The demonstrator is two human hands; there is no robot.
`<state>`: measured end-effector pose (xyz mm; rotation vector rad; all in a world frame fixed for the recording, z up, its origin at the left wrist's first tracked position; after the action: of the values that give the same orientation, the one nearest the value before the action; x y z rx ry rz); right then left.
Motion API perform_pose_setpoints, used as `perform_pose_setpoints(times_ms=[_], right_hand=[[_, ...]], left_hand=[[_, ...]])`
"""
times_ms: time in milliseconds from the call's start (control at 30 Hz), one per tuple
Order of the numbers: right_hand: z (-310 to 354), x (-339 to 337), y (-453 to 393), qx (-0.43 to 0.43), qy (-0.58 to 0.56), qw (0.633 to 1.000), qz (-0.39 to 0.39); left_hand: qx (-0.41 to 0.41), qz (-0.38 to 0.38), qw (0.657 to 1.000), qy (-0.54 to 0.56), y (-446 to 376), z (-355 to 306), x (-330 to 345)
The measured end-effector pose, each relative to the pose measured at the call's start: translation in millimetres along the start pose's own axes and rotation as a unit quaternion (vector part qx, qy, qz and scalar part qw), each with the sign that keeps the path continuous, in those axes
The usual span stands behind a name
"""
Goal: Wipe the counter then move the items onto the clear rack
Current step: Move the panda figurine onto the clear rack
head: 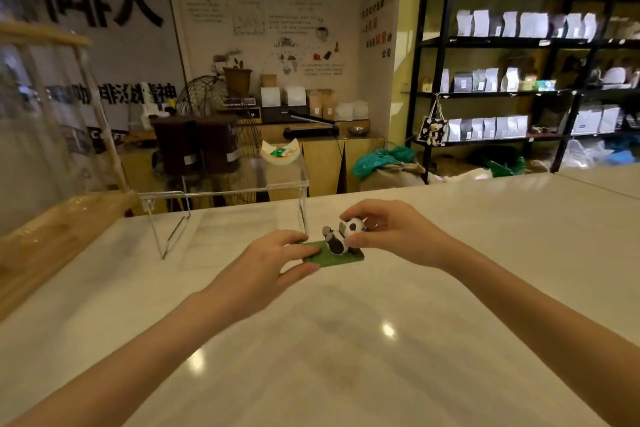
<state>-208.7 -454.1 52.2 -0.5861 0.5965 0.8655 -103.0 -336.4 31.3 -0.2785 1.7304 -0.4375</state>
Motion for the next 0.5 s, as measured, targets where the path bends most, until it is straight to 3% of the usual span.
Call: perform_pose_setpoints(times_ms=[233,500], right_hand=[[20,-19,-80,-0.030,-0.014,0.999,-0.023],[17,-25,-168,-0.016,-0.043,0.997,-0.063]], left_hand=[[-0.026,-0.070,0.997,0.006,-48,58,-43],[-0.068,-0.080,0.994,0.011,-98,130,-62]])
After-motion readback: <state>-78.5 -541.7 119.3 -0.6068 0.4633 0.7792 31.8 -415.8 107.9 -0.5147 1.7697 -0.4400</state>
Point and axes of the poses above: each hand's wrist, its own y-axis away from the middle knuckle, its own x-axis out of the palm, z = x × y, the point moved 7 cm from there along -y, towards the middle knuckle, and after that the axes turned 5 degrees about x, right-handed, at the moved point
